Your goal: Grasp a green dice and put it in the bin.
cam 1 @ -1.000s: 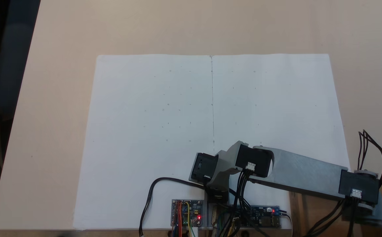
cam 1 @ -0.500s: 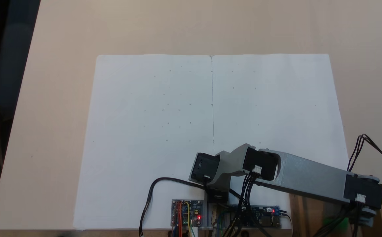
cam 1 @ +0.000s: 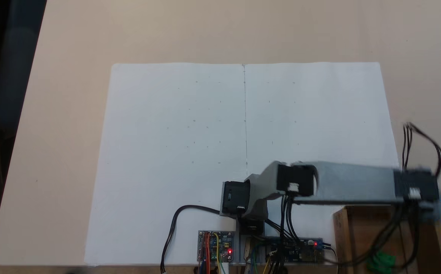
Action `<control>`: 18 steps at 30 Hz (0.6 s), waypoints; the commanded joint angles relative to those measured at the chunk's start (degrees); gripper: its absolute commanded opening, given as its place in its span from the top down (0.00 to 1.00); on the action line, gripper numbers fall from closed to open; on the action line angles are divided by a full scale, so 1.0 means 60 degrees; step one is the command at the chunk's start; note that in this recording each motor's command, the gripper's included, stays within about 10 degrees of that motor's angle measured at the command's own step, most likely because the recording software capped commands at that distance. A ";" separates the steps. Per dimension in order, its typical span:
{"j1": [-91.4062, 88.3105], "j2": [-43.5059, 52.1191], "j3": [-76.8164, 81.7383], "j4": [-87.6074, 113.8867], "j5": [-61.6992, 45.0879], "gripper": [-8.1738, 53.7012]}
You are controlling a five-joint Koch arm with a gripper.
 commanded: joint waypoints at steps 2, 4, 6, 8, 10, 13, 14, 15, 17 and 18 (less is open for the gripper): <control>-0.1333 0.1348 -0.0557 -0.1479 0.1538 0.19; -0.2593 0.1934 -0.0557 -0.1919 0.1860 0.19; -0.3589 0.2285 -0.0557 -0.1978 0.1860 0.19; -0.4600 0.2534 -0.0557 -0.1978 0.1860 0.19; -0.5625 0.2754 -0.0542 -0.1978 0.1860 0.18; -0.6987 0.2944 -0.0483 -0.2021 0.1846 0.16; -0.7412 0.3076 -0.0396 -0.2021 0.1846 0.16; -0.7822 0.3237 -0.0234 -0.2021 0.1846 0.16; -0.8701 0.3721 0.0308 -0.2036 0.1831 0.16; -0.9170 0.3955 0.0674 -0.2051 0.1831 0.16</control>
